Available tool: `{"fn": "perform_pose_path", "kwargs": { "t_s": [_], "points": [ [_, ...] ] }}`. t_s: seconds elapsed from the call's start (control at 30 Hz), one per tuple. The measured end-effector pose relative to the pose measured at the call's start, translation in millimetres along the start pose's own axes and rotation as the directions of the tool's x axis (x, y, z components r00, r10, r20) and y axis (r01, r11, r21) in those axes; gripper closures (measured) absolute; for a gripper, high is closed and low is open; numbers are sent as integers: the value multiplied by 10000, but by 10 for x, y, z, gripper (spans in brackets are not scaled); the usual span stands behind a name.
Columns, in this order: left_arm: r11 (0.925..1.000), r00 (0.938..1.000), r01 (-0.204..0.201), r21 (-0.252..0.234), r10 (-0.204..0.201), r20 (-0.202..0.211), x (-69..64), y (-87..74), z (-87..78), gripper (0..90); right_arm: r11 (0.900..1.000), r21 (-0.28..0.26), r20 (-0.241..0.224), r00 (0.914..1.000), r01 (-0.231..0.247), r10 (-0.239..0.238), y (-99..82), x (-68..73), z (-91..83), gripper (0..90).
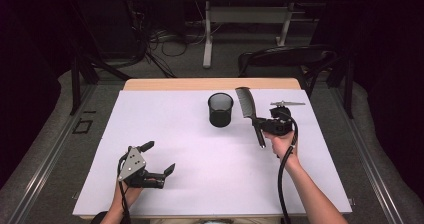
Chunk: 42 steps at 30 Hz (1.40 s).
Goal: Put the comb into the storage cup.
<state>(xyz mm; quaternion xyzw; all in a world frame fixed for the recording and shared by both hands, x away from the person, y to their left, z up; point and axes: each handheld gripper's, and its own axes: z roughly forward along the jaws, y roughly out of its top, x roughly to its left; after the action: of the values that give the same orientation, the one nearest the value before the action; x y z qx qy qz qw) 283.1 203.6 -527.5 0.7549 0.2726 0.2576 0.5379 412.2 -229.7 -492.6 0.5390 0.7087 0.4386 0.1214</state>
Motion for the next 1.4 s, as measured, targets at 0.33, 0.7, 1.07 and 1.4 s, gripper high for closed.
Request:
{"fn": "perform_pose_path", "kwargs": {
  "t_s": [0.33, 0.7, 1.07, 1.4],
  "points": [
    [9999, 9998, 95, 86, -93, -180, 14, -14, 5, 0, 9961, -799, -382, 9985, 364, -395, 24, -30, -72, 726],
    [9999, 9997, 149, 68, -147, -214, 25, -13, -3, 0, 9842, -1592, -541, 9947, 781, -877, 33, -14, -153, 726],
    [9996, 9991, 287, 29, -286, -297, 47, -19, -10, 0, 9745, -2032, -605, 9921, 956, -1100, 62, 5, -216, 725],
    [9994, 9988, 343, 33, -342, -353, 60, -26, -13, 0, 9696, -2218, -676, 9903, 1037, -1214, 106, 44, -203, 725]
  ]
}}
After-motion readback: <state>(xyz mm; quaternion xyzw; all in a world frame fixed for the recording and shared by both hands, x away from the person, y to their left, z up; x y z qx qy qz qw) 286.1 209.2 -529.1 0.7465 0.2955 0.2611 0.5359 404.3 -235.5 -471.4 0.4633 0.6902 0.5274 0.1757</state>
